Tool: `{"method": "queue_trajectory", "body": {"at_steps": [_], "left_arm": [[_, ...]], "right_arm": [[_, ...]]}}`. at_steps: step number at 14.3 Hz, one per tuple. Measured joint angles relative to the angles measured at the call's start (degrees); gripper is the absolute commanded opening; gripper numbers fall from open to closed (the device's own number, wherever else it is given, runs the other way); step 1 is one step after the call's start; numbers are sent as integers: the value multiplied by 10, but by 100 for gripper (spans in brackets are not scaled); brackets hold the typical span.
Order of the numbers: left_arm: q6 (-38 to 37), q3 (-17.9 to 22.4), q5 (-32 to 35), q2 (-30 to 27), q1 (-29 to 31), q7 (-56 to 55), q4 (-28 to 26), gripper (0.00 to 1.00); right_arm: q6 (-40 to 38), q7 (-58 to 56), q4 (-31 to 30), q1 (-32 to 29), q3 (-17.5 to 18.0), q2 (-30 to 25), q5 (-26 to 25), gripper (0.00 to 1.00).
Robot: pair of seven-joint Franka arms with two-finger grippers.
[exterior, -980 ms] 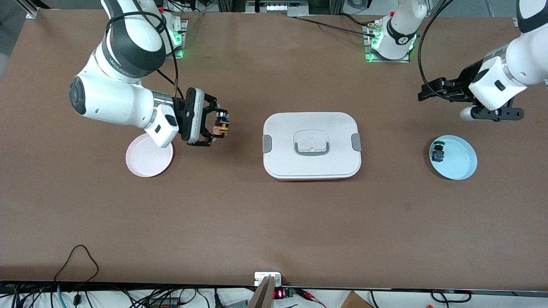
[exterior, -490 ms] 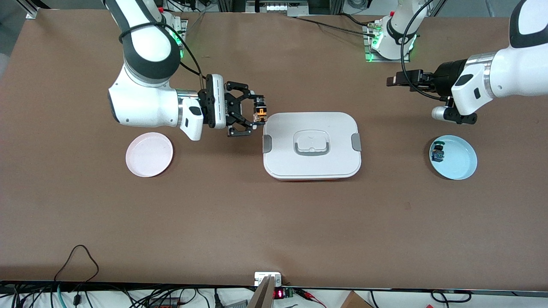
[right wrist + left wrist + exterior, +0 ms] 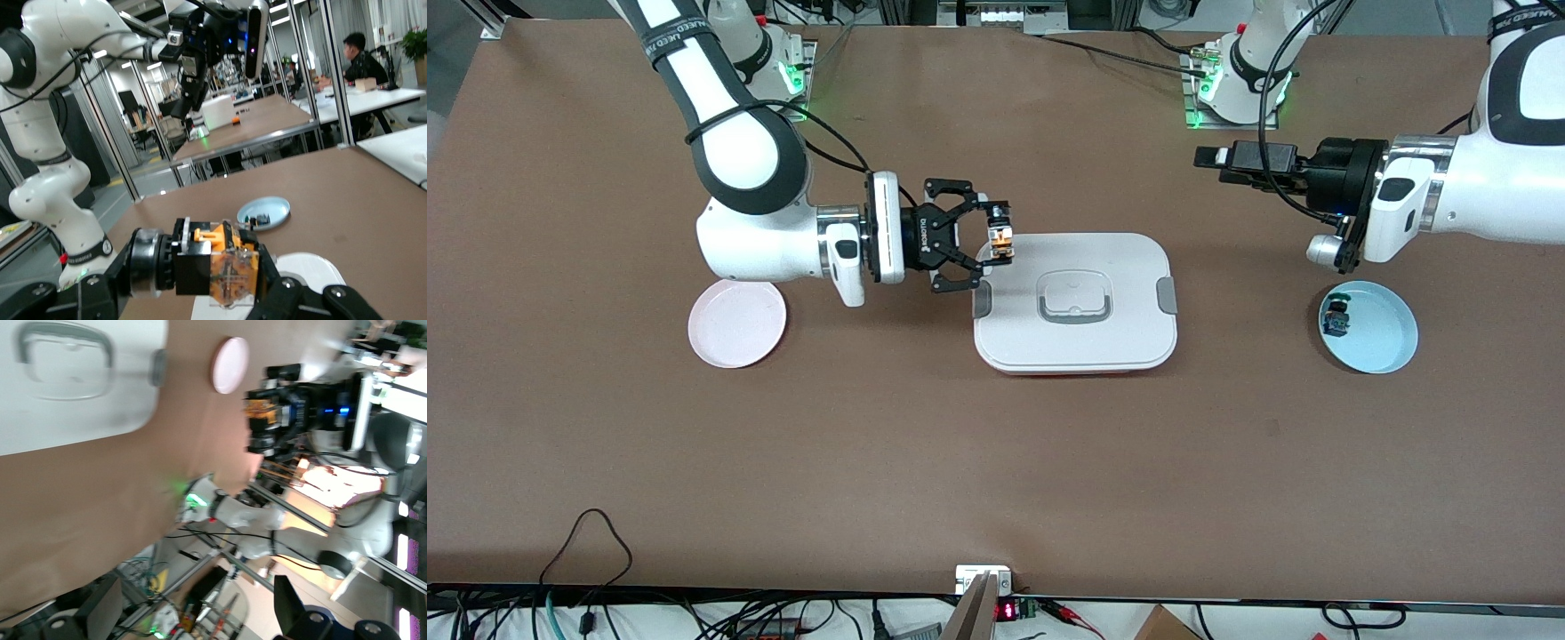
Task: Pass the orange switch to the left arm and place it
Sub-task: 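Carry the switch above the box and grasp it with the left gripper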
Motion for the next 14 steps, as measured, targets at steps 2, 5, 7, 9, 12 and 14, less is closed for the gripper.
{"method": "queue_trajectory", "body": {"at_steps": [2,5,7,9,12,14], "left_arm": [[47,-12,-55,7,-2,44,-22,100],[144,-62,-122,13,-4,112,-82,100],[197,-90,-165,12,-6,136,-115,100],[210,-99,-185,12,-7,141,-131,100],[253,-128,-234,11,-5,145,-153,100],[284,-158,-244,10,-6,148,-157,100]], "right_arm": [[0,-5,0,14,0,1,28,1],[2,-18,11,29,0,0,45,2],[10,-20,20,35,0,0,45,1],[21,-29,25,41,0,0,45,1],[43,-46,27,54,0,0,45,1],[48,-54,29,58,0,0,43,1]]}}
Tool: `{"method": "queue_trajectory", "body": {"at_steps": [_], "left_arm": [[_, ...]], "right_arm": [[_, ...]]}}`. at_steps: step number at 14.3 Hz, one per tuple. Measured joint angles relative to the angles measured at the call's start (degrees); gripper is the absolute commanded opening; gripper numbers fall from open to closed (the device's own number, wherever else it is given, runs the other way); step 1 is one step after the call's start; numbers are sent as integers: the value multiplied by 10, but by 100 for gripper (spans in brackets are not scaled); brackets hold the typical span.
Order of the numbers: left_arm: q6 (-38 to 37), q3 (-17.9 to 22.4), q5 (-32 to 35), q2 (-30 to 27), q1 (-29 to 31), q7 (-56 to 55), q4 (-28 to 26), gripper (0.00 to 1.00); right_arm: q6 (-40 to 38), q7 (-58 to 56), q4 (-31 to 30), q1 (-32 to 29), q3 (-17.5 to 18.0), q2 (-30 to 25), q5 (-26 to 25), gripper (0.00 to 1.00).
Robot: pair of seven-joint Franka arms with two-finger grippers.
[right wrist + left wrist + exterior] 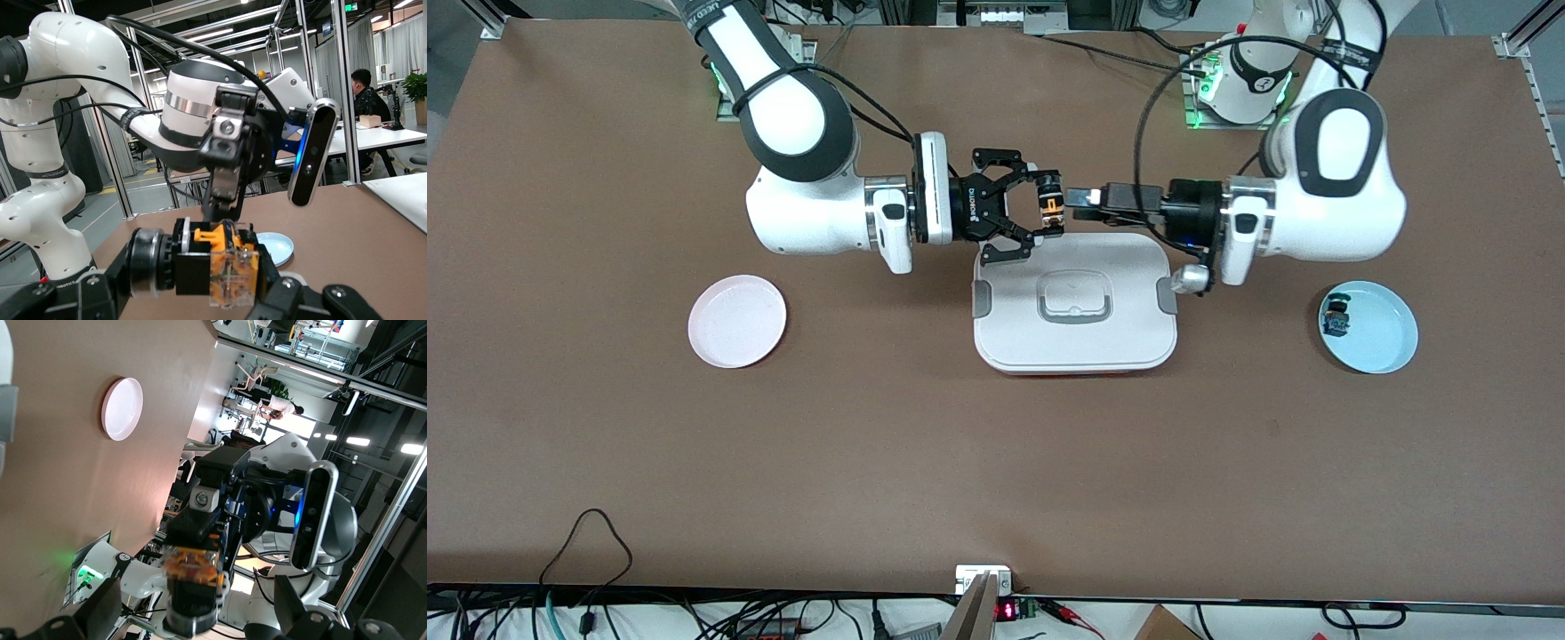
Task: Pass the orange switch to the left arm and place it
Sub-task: 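Carry the switch above the box and grasp it with the left gripper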
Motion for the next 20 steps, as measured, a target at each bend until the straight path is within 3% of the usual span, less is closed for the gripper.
{"method": "queue_trajectory", "body": {"at_steps": [4,8,12,20], "left_arm": [[6,-6,-1,-1,2,13,-3,97],[7,-5,-1,2,5,59,-8,84],[7,-5,-3,10,6,103,-14,65],[7,-5,-11,10,7,108,-13,62]], "right_arm": [[1,-7,1,0,-1,0,-1,2],[9,-8,1,0,-1,0,-1,2],[11,-8,1,2,-1,1,-5,2],[13,-8,0,3,-1,1,-6,2]]}}
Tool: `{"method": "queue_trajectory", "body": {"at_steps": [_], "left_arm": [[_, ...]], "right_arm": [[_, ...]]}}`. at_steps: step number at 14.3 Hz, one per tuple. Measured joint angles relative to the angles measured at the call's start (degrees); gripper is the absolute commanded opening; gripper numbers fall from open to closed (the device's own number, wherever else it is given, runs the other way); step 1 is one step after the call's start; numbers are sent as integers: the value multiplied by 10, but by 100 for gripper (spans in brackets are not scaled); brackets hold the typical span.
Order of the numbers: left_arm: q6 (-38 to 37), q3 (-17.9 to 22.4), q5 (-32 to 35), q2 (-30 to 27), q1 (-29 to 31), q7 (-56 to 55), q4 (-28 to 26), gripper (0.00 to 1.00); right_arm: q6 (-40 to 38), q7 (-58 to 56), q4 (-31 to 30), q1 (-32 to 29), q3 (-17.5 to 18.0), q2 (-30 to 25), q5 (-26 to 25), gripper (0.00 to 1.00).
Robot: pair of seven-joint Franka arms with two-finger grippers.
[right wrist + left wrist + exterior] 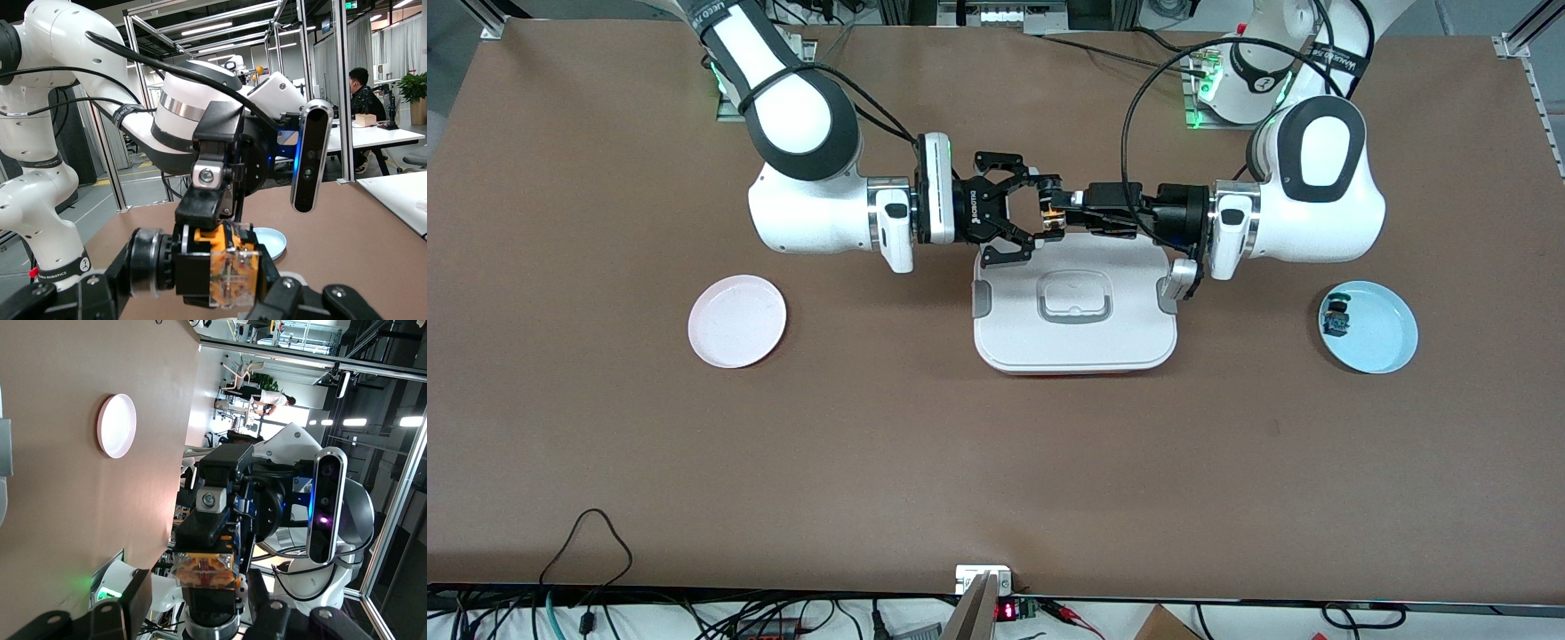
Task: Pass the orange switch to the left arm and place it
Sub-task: 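Carry the switch above the box and grasp it with the left gripper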
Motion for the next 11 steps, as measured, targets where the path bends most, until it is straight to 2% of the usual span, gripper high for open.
{"method": "queue_trajectory", "body": {"at_steps": [2,8,11], "left_arm": [[0,0,-8,0,-1,0,0,55],[0,0,-16,0,-1,0,1,23],[0,0,-16,0,0,2,1,21]], "right_arm": [[0,0,1,0,0,0,0,2],[2,-7,0,1,-1,0,0,2],[3,-8,1,1,-1,0,0,3]]}}
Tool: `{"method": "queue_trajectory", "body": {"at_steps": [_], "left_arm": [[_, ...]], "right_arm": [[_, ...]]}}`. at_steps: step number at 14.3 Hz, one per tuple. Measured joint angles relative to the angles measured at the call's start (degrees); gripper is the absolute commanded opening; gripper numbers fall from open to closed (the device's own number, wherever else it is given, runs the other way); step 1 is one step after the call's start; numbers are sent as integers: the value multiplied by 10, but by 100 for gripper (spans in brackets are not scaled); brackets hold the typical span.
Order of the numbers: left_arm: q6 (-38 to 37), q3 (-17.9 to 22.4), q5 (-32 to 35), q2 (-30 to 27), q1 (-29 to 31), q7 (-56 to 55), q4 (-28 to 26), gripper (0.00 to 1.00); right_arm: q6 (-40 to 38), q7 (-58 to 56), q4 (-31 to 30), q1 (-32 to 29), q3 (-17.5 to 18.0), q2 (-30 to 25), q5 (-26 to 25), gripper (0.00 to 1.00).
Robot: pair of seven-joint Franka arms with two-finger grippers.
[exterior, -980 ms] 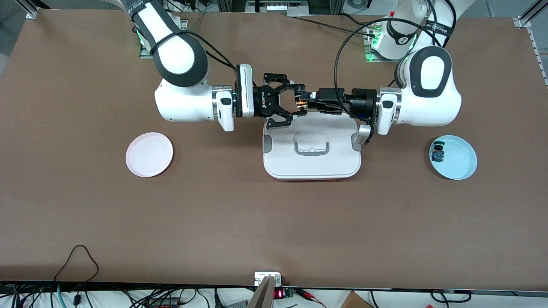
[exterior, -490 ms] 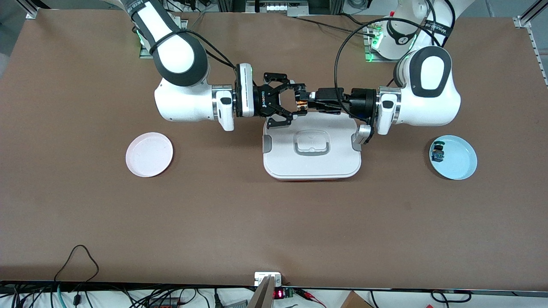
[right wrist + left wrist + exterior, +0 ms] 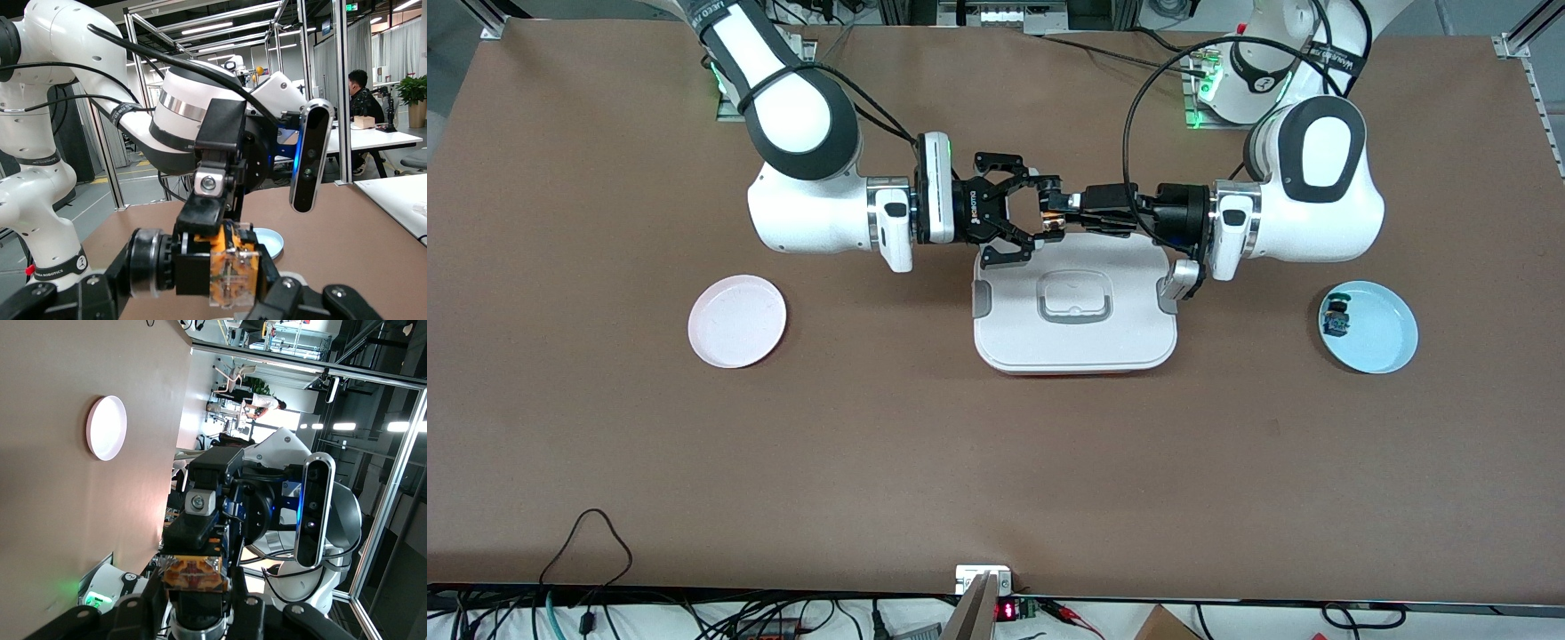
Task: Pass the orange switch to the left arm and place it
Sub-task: 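Carry the switch above the box and grasp it with the left gripper, then open the right gripper and withdraw it while the left gripper pulls back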
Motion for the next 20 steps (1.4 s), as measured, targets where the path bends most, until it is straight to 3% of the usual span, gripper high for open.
{"method": "queue_trajectory", "body": {"at_steps": [1,2,3,14,17,20], "left_arm": [[0,0,0,0,0,1,0,21],[0,0,0,0,0,2,0,21],[0,0,0,0,0,2,0,21],[1,0,0,0,1,19,0,21],[2,2,0,-1,2,20,4,22],[2,5,14,-1,4,21,10,22]], "right_arm": [[0,-1,0,0,0,0,0,14],[1,-1,0,0,0,0,0,81],[1,-1,0,0,0,0,0,100],[-1,10,0,-1,-8,-2,2,100],[-29,11,0,-5,-31,-7,2,100],[-114,12,-7,-9,-85,-9,-5,100]]}}
